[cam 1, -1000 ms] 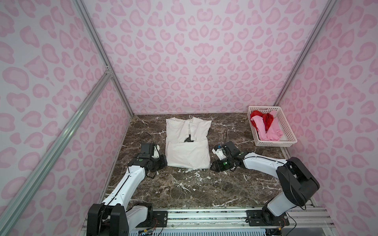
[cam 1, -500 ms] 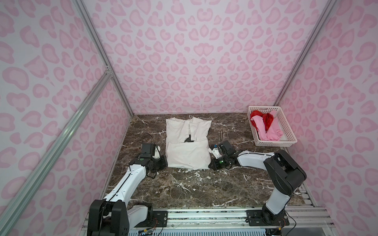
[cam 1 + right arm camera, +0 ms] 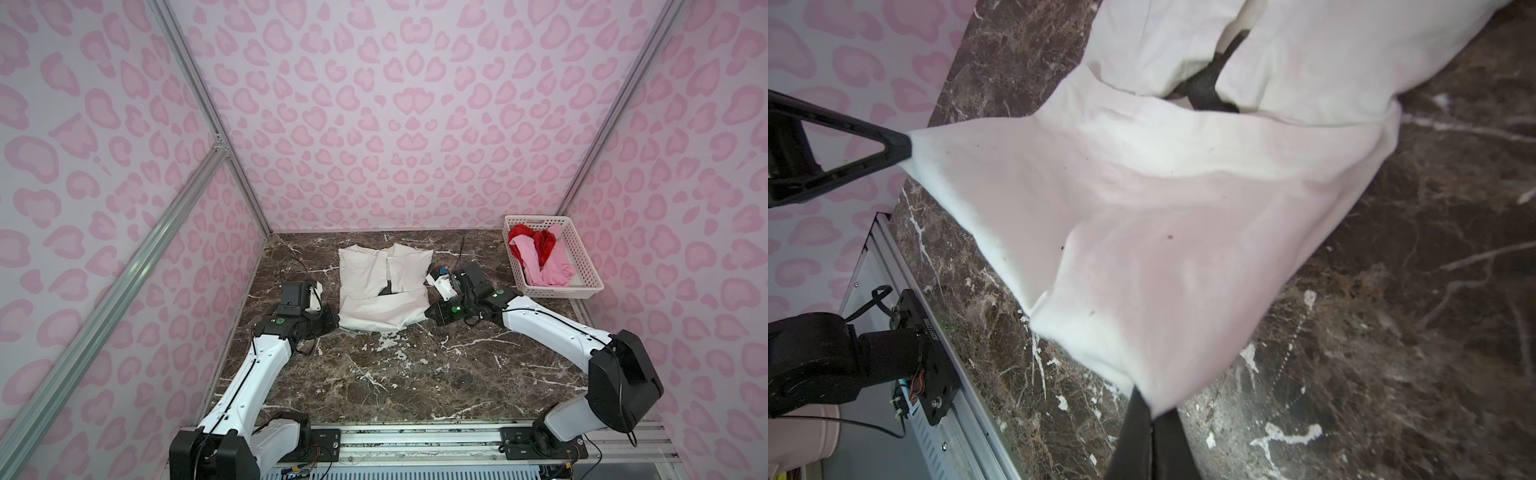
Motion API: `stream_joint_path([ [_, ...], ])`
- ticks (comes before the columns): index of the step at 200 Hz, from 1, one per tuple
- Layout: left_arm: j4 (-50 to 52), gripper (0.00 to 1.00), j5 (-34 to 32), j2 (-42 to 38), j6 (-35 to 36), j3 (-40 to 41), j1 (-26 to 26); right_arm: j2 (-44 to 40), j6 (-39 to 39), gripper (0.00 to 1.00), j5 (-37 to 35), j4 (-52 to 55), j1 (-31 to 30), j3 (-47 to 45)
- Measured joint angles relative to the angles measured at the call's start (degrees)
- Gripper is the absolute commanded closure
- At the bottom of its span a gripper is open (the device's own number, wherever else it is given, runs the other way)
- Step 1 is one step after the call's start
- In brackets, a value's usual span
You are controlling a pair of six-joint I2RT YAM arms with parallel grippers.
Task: Fold and stack t-shirts
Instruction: Fold the T-shirt.
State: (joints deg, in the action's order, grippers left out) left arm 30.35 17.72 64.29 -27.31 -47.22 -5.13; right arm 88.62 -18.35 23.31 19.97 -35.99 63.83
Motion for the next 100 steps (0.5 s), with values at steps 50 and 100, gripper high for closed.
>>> stream_joint_path([
  [50, -3.78, 0.96, -3.85, 14.25, -0.15, -11.69, 0.04, 11.37, 2.14, 1.00, 0.68, -0.09, 4.04, 11.39],
  [100, -6.01, 0.96, -6.73, 29.00, 0.68, -23.93, 0.57, 22.34, 4.11, 1.00, 2.60, -0.28, 8.66, 23.43],
])
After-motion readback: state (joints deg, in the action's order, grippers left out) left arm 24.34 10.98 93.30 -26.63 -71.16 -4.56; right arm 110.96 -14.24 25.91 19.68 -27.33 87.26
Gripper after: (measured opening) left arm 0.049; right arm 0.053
